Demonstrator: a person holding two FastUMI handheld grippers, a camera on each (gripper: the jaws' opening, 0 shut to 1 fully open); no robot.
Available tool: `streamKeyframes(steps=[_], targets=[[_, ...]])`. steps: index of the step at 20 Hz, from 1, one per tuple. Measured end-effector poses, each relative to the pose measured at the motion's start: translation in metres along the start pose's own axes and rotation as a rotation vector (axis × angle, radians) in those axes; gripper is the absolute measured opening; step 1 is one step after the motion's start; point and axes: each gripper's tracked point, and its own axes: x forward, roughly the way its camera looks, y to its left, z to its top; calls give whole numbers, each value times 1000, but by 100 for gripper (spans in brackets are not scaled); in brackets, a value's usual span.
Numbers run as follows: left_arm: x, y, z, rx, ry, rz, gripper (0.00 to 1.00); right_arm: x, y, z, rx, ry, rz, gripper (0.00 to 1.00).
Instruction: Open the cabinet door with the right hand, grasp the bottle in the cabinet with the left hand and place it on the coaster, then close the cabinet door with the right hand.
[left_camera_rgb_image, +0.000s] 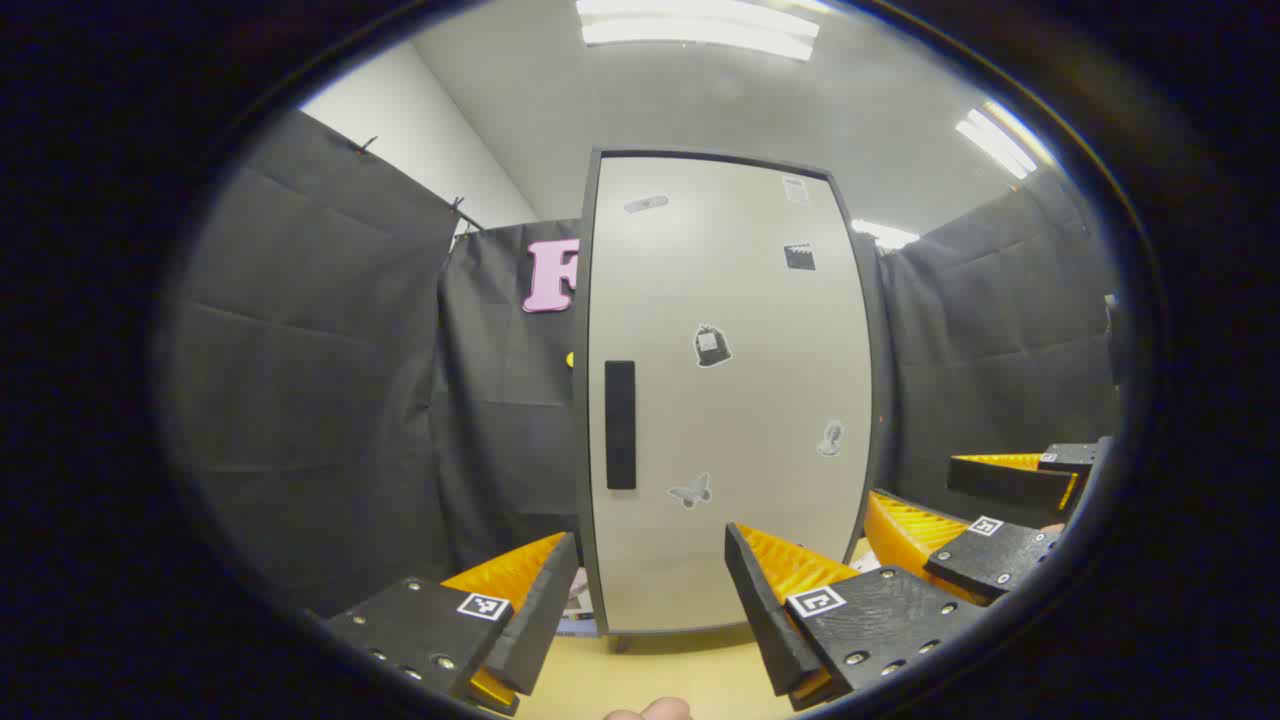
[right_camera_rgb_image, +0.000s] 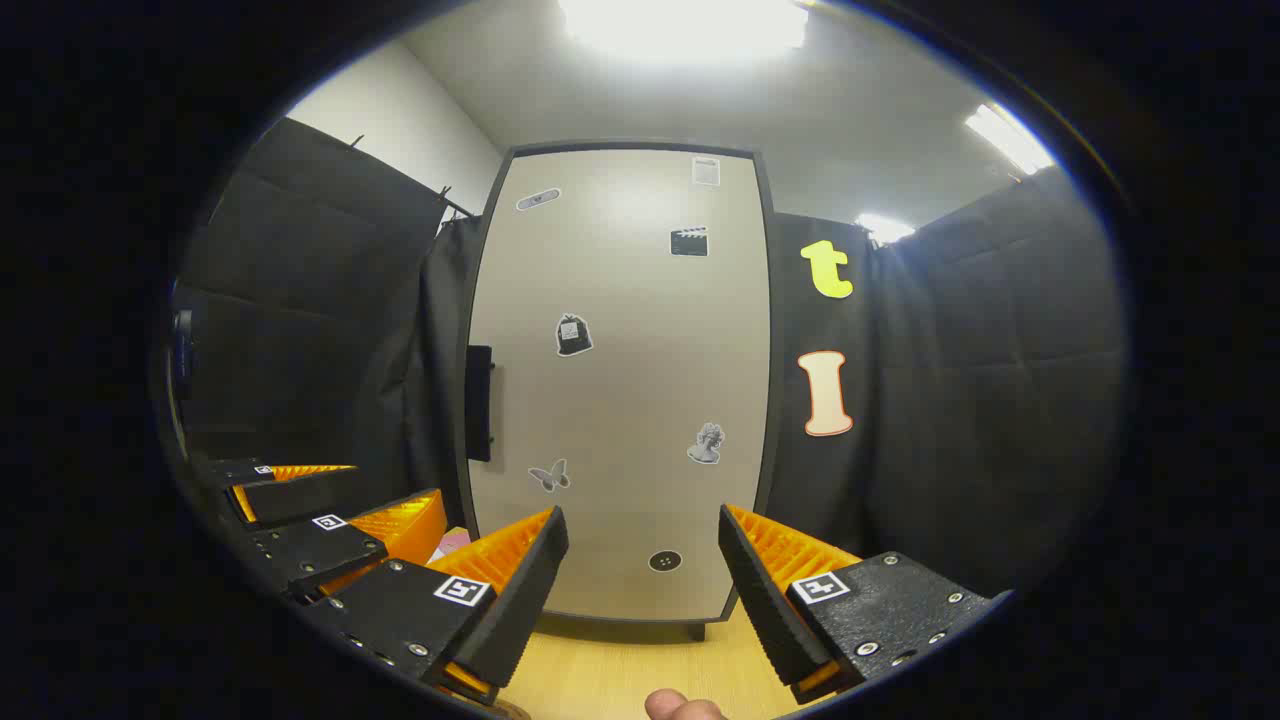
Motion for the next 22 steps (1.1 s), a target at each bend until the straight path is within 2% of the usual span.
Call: streamKeyframes(steps=[4, 5, 6, 20, 22], targets=[[2, -7, 2, 5, 6, -20, 85, 1, -7, 2, 23, -8, -13, 95], [2, -7, 2, 10, 8, -17, 88, 3, -7, 2, 25, -7, -11, 95], [3, -9, 0, 6, 13, -22, 85, 3, -8, 2, 23, -4, -12, 95], [23, -18, -8, 0, 41, -36, 85, 8, -10, 0, 39, 19, -24, 94], [26, -18, -9, 1, 42, -34, 92, 13, -12, -2, 39, 24, -25, 94]])
